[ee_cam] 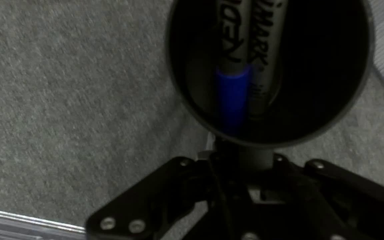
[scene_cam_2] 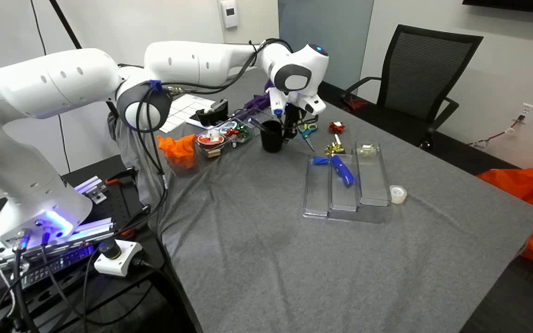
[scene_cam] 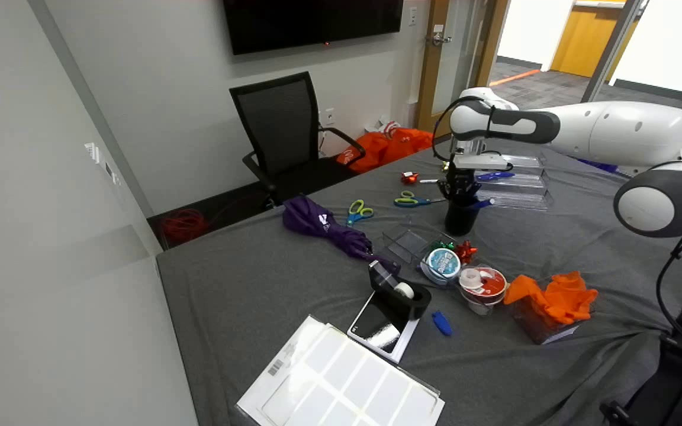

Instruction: Move the markers from the clear box to the black cup then move the cup to the right

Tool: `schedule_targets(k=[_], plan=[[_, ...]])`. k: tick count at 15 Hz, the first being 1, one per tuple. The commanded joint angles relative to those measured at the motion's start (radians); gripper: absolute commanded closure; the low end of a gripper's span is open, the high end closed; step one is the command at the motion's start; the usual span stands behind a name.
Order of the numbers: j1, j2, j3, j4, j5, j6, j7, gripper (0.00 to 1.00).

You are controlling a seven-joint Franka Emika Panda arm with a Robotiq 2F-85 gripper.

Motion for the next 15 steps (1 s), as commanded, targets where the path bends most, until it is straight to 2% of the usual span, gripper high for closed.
schedule_targets(k=[1,4,10,15], plan=[[0.014,-0.035,0.001,-0.025,-0.012,-0.116,-0.051,0.95],[0.035,-0.021,-0.016,-0.011,-0.033,-0.126,-0.064,0.95],[0.083,0.009,-0.067,0.008,-0.134,-0.04,-0.14,0.95],[0.103,0.004,-0.077,0.003,-0.172,-0.004,-0.225,0.95]])
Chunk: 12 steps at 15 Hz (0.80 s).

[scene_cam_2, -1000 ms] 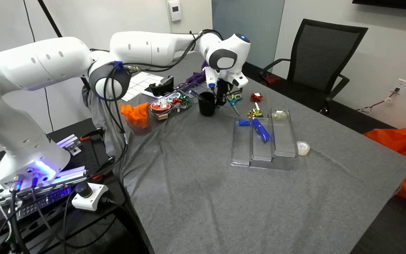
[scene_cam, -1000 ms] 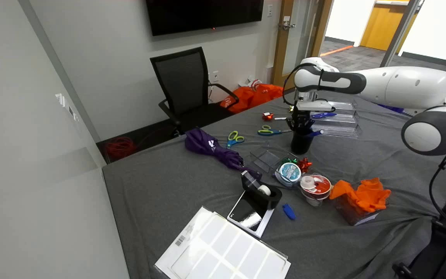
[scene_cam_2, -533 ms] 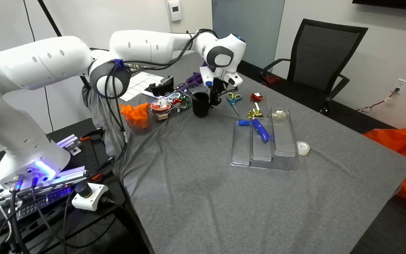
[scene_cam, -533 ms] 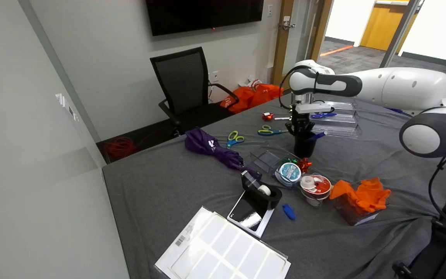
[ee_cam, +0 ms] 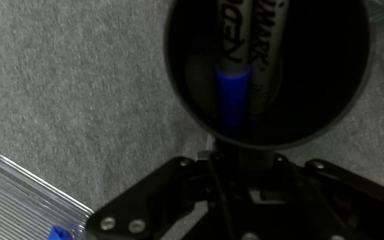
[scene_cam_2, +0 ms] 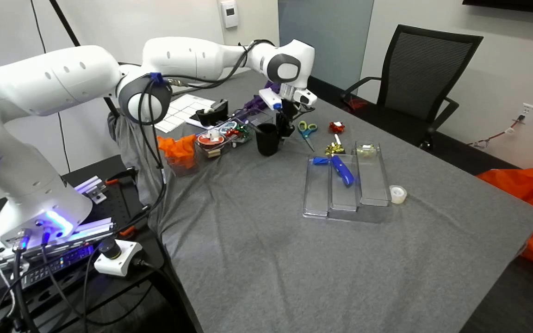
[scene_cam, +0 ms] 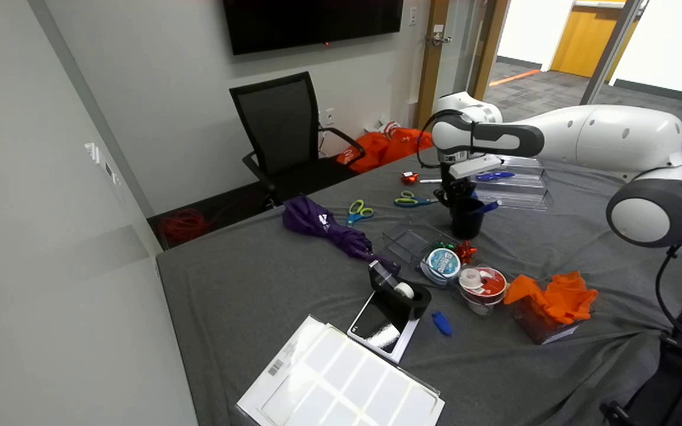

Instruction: Move the markers from the clear box to the black cup then move the cup to the right

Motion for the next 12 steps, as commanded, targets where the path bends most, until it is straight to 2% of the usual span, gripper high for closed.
schedule_targets(k=[1,12], plan=[[0.007,0.002,-0.02,0.0,-0.027,0.051,-0.08,0.95],[-0.041,-0.029,0.015,-0.006,0.012,0.025,-0.2,0.95]])
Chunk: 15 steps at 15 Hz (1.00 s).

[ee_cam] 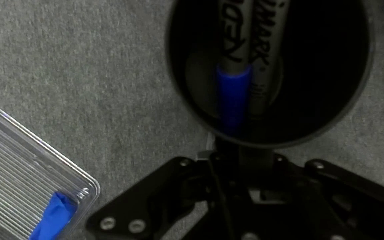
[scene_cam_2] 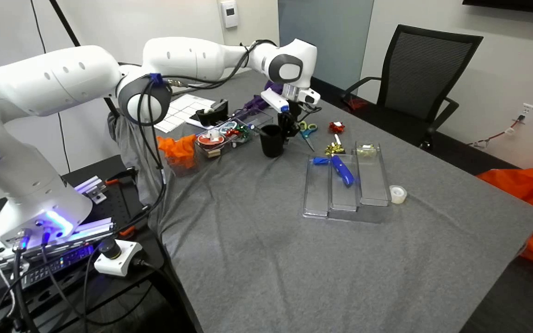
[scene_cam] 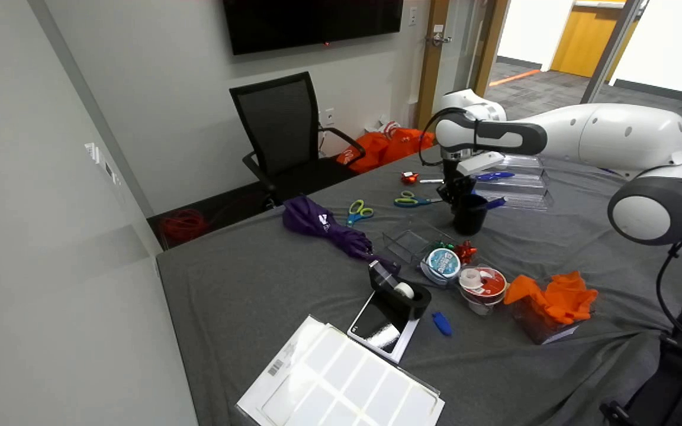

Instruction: Move the markers from the clear box to the black cup then move the cup to the right

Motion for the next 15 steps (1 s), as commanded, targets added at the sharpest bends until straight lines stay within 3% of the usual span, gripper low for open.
schedule_targets(k=[1,15], plan=[[-0.027,-0.03,0.017,-0.006,0.015,-0.011,-0.057,0.95],[-0.116,-0.038,0.022,0.003,0.012,-0.023,-0.256,0.95]])
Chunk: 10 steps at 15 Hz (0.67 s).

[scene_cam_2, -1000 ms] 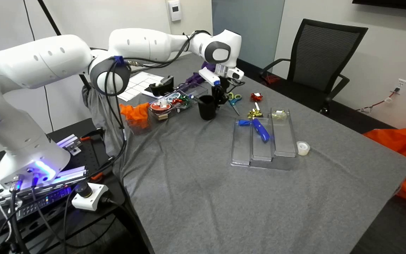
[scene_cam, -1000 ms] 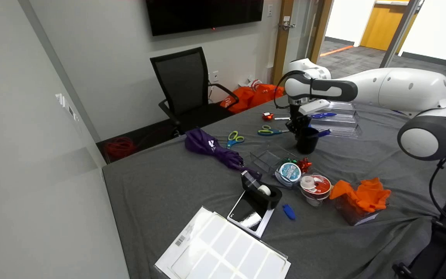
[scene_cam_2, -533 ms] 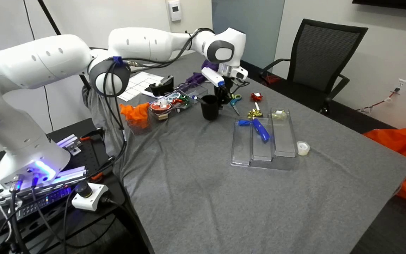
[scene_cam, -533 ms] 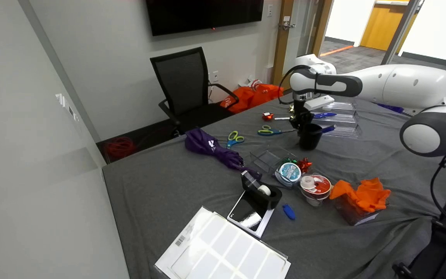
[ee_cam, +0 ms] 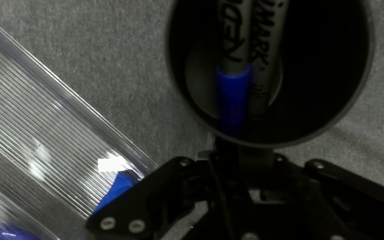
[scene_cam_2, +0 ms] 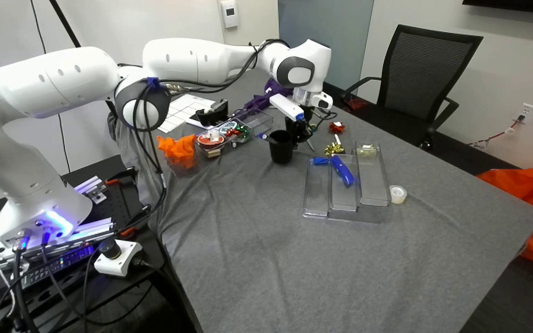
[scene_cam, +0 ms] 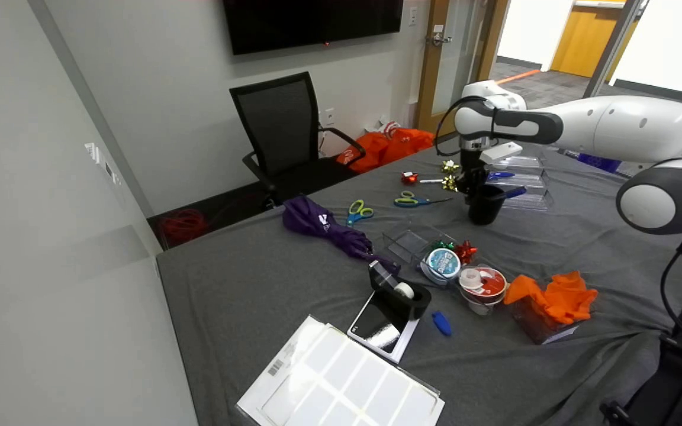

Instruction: Move the markers from the clear box to the black cup then move the cup to the right

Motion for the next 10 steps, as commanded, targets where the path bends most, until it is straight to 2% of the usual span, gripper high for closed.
schedule_targets(k=[1,10], plan=[[-0.035,-0.028,0.009,-0.008,0.006,-0.03,-0.075,0.95],[-0.097,-0.035,-0.001,-0.014,-0.002,-0.066,-0.148,0.95]])
